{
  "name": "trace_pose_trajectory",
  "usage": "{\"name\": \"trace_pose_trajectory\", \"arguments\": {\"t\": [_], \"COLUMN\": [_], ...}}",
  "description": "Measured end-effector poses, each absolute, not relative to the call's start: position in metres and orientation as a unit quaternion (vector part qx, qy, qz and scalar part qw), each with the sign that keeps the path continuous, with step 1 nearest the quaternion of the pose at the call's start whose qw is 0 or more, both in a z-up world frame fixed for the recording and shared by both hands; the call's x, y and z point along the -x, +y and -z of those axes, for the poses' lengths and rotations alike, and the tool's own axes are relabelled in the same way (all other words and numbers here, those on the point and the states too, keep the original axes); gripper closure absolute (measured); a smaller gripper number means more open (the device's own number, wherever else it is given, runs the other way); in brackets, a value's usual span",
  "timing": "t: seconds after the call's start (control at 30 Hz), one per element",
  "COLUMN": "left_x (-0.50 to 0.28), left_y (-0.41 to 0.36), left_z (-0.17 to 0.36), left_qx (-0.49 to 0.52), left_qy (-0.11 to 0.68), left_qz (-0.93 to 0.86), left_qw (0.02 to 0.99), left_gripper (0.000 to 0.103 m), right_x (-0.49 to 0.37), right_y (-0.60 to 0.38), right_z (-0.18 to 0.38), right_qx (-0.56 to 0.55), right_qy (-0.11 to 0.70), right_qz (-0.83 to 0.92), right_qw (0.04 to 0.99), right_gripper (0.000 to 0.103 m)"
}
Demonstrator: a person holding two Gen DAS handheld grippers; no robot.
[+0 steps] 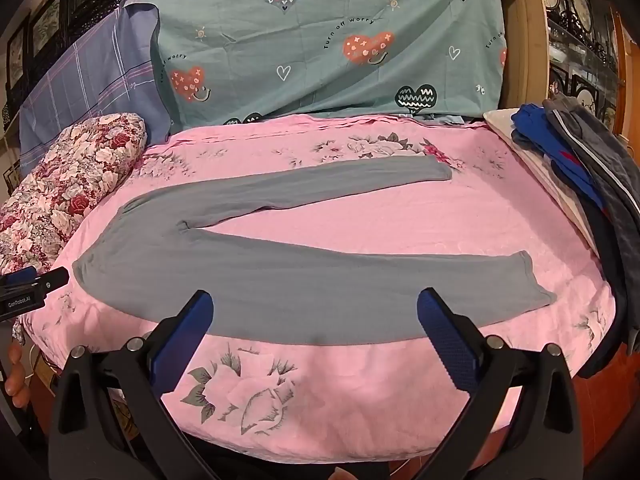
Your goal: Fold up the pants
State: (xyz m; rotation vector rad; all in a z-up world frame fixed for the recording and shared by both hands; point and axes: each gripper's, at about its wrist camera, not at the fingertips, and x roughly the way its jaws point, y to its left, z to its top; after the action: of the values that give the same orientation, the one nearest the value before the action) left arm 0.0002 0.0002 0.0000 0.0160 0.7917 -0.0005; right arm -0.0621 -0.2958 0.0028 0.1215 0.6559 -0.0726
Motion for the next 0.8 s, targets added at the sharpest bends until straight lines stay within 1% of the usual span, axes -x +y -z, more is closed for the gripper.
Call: {"name": "trace_pose_trajectory", "arguments": {"t": [0.1, 0.8], "left_x": [0.0028, 0.0051], "left_y": [-0.0042, -0.0033], "left_z": [-0.0012, -0.0023], "left_qx": [-0.020, -0.018], "left_qy": [0.377, 0.373], "left_qz": [-0.005, -0.004], "left_qw": [0.926, 0.928], "left_gripper": [0.002, 0.002], "right_x": [0.0620, 0.0632], "right_y": [-0.2958, -0.2945], "right_z": [-0.0023, -0.0023], "right_qx": [-0.059, -0.060], "right_qy": [0.322, 0.322], "right_qz": [0.035, 0.035], "right_qw": [0.944, 0.944], "right_gripper": [0.001, 0.001]}}
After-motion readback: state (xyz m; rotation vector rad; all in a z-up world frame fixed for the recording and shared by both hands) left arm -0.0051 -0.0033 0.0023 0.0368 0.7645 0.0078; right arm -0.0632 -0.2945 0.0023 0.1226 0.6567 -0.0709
